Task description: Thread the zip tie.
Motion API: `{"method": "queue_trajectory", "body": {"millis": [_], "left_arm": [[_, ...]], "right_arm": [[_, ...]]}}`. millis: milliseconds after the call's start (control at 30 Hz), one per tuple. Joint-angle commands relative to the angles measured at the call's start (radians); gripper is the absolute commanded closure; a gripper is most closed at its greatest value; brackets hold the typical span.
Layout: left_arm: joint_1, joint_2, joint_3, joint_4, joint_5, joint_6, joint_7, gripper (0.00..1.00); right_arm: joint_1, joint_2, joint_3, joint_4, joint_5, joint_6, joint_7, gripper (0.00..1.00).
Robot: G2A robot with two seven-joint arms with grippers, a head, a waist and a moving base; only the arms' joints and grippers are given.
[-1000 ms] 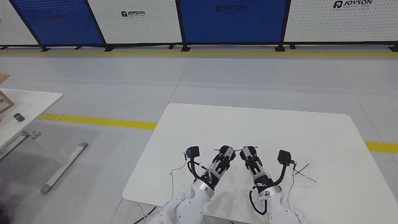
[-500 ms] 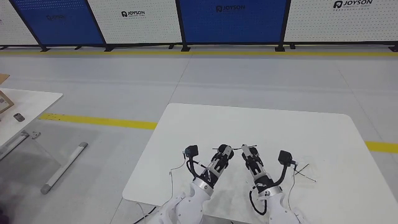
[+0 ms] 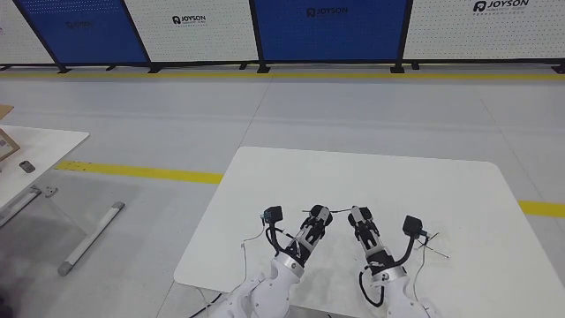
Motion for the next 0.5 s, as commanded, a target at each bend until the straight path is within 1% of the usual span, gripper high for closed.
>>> {"method": "queue_trajectory", "body": {"millis": [0, 100, 200, 267, 400, 467], "left_arm": [[-0.001, -0.001, 0.0, 0.002, 0.0, 0.001, 0.001, 1.0], [-0.003, -0.002, 0.001, 0.005, -0.002, 0.001, 0.001, 1.0], [-0.005, -0.002, 0.001, 0.007, -0.002, 0.001, -0.001, 1.0], [-0.005, -0.003, 0.001, 0.008, 0.0, 0.0, -0.002, 1.0], [-0.004, -0.003, 0.002, 0.008, 0.011, -0.003, -0.001, 1.0], [-0.001, -0.003, 0.003, 0.008, 0.018, -0.006, 0.0, 1.0]], "right_arm": [[-0.003, 0.001, 0.004, -0.002, 0.003, -0.004, -0.001, 0.82], [-0.009, 0.002, 0.01, -0.004, 0.007, -0.014, -0.004, 0.87], [-0.015, 0.003, 0.016, -0.01, 0.01, -0.02, -0.005, 0.86], [-0.017, 0.004, 0.018, -0.013, 0.009, -0.021, -0.005, 0.89], [-0.022, 0.004, 0.021, -0.02, 0.008, -0.021, -0.004, 0.87], [-0.022, 0.005, 0.021, -0.021, 0.006, -0.02, -0.003, 0.88]]}}
